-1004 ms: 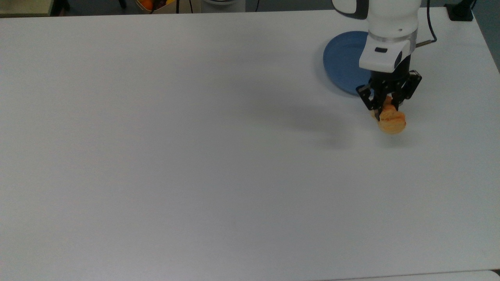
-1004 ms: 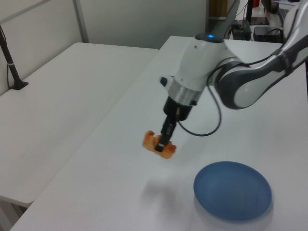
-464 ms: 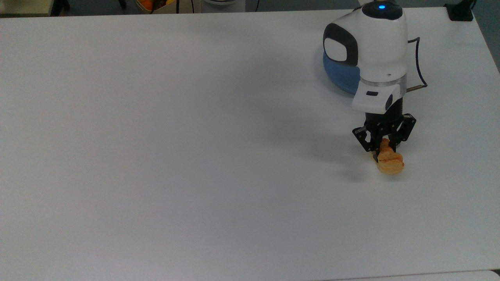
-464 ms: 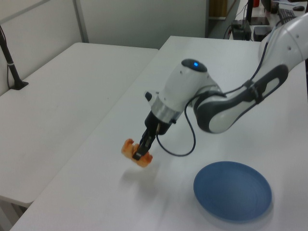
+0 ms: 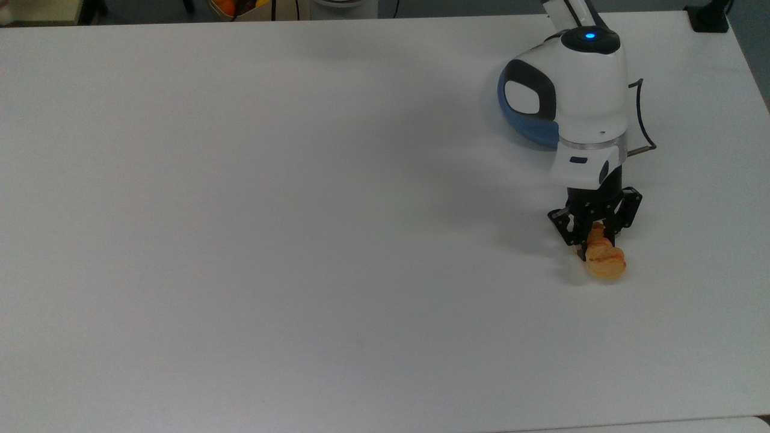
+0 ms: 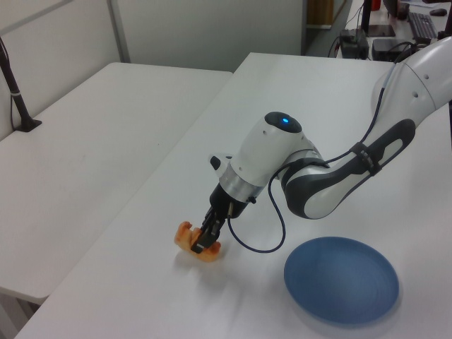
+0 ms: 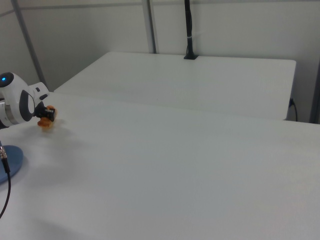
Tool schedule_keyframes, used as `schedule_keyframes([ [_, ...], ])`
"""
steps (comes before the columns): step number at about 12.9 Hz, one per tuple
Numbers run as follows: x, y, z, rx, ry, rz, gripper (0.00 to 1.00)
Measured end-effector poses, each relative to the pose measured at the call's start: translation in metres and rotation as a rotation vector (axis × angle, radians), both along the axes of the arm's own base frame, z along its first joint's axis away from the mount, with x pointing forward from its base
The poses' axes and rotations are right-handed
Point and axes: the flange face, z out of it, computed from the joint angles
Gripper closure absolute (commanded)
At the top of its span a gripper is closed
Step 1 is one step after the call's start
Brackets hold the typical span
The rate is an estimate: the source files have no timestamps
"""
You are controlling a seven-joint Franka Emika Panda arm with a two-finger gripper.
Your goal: Put the bread on the table
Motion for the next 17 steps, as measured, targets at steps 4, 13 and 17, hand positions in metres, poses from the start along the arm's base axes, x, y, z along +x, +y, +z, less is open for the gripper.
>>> schedule_keyframes([
  [4,0.0,0.001,-0.005,-0.024,-0.01,0.029,0.09],
  [13,0.0,-0.012,0.053,-0.015,-0.045,0.013,0.0],
  [17,-0.013,-0.07,0.14,-0.11,0.109,-0.085,0.0],
])
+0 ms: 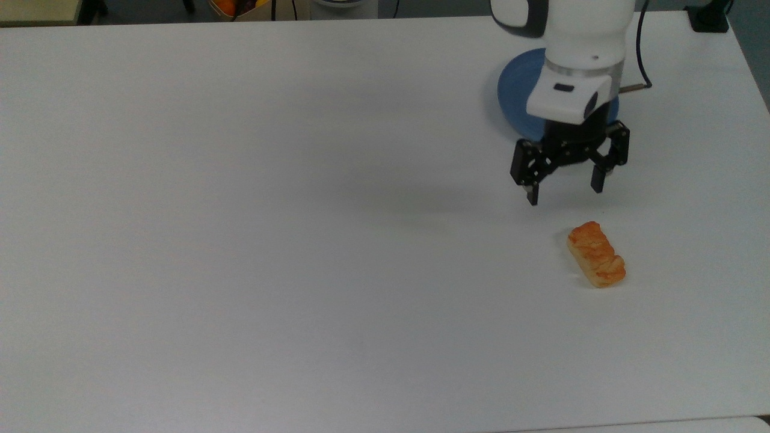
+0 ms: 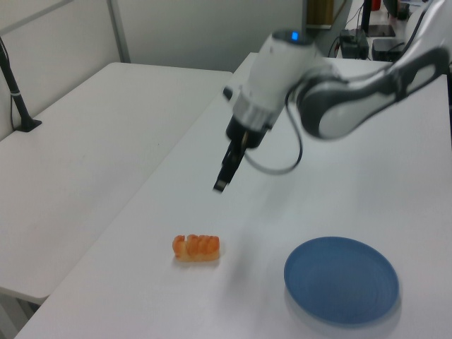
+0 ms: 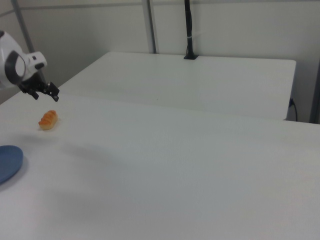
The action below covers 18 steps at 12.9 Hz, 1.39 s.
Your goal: Put the bread on the table
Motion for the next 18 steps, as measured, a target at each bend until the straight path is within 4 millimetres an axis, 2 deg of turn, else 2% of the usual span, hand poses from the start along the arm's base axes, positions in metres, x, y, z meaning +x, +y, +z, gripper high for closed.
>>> schedule_keyframes([
  [2,-0.023,-0.034,0.054,-0.026,0.118,-0.06,0.0],
  [6,-0.062,-0.095,0.121,-0.043,0.27,-0.144,0.0],
  [7,-0.077,-0.12,0.142,-0.034,0.3,-0.175,0.0],
  [8,-0.087,-0.136,0.154,-0.033,0.32,-0.194,0.0],
  [9,-0.103,-0.161,0.166,-0.041,0.363,-0.226,0.0],
  [11,-0.121,-0.193,0.178,-0.058,0.418,-0.271,0.0],
  [13,-0.141,-0.235,0.193,-0.056,0.466,-0.336,0.0],
  [15,-0.145,-0.248,0.191,-0.058,0.489,-0.358,0.0],
  [18,-0.142,-0.255,0.179,-0.064,0.51,-0.371,0.0],
])
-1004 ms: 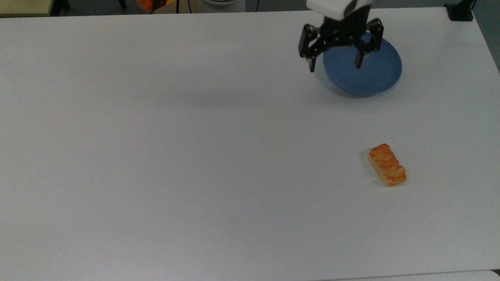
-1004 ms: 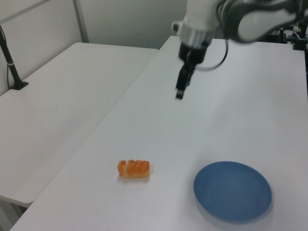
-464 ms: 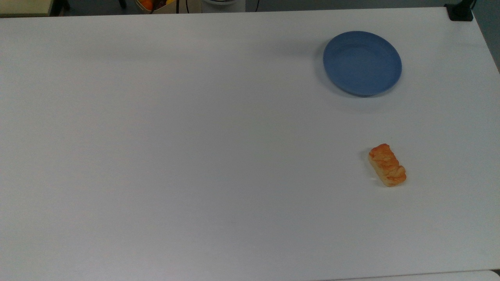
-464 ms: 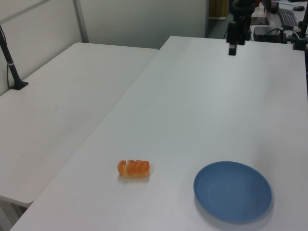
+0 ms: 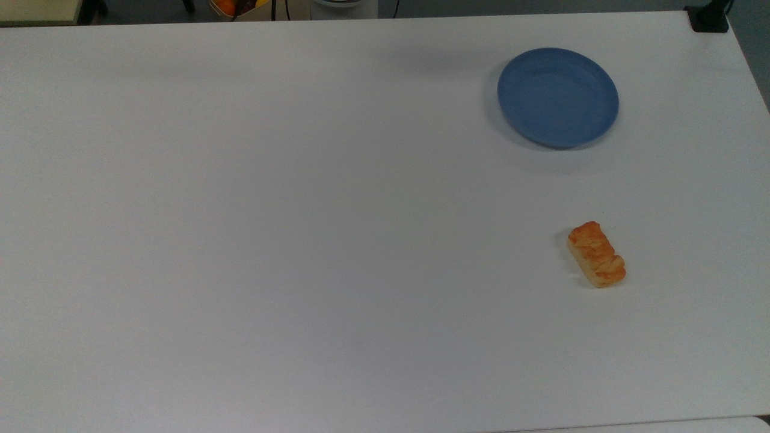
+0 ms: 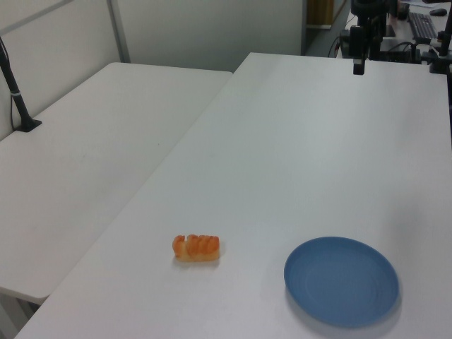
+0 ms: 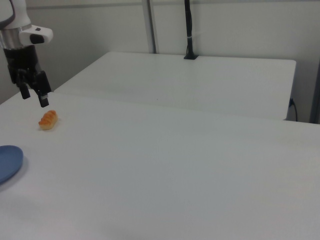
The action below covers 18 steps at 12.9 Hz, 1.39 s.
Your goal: Put the bread on the table
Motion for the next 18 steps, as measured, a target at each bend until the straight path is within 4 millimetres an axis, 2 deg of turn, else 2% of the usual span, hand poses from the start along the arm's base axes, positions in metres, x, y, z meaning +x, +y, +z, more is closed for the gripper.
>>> schedule_keyframes([
  [7,0.039,-0.035,-0.01,0.021,-0.077,0.067,0.0],
  [11,0.061,-0.052,-0.013,0.045,-0.121,0.21,0.0],
  [15,0.065,-0.062,-0.013,0.075,-0.129,0.236,0.0],
  [18,0.063,-0.058,-0.009,0.076,-0.136,0.245,0.0],
])
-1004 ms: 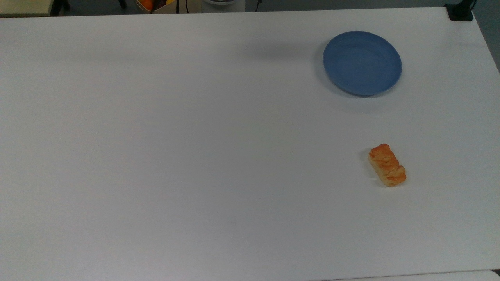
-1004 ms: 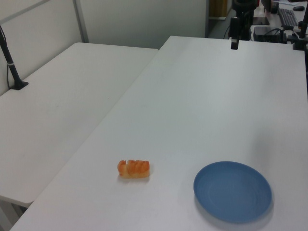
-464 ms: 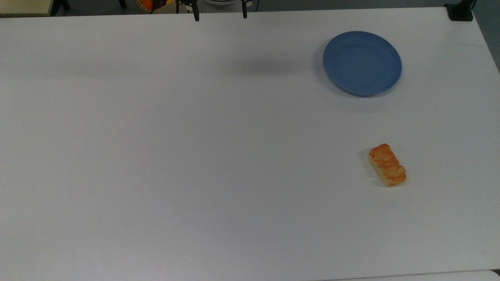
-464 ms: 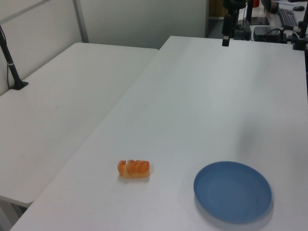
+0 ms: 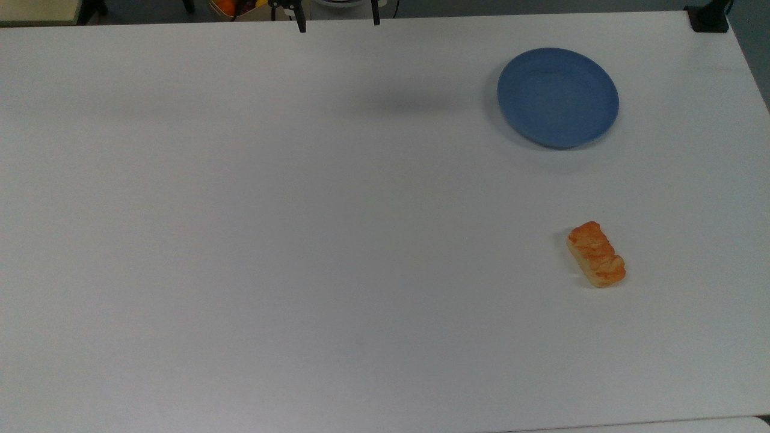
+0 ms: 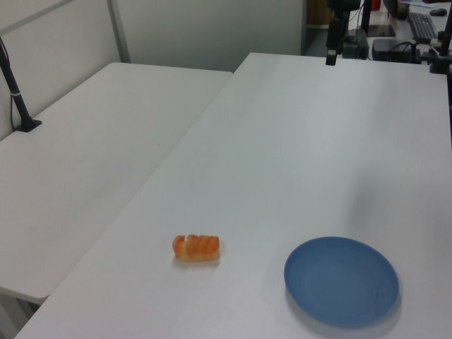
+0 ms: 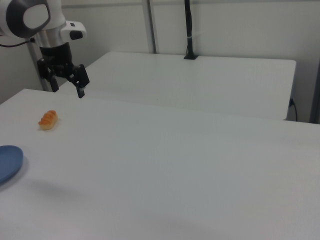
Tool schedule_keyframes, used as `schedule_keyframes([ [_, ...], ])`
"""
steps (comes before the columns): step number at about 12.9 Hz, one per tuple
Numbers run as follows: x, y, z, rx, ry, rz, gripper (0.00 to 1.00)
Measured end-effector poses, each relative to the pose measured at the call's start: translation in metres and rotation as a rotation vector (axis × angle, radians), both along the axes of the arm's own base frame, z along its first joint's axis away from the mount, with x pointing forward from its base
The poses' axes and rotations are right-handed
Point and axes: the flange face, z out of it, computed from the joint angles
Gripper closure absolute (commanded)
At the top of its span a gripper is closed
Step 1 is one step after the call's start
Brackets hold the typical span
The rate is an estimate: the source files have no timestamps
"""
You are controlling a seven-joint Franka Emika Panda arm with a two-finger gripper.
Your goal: Put the bread on the table
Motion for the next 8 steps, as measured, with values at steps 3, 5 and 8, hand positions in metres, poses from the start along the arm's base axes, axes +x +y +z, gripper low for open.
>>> schedule_keyframes([
  [3,-0.004,0.004,0.006,0.002,-0.008,0.008,0.0],
  [5,-0.01,0.009,0.007,0.002,-0.005,0.016,0.0],
  [8,-0.015,0.023,0.005,-0.001,0.008,0.024,0.0],
])
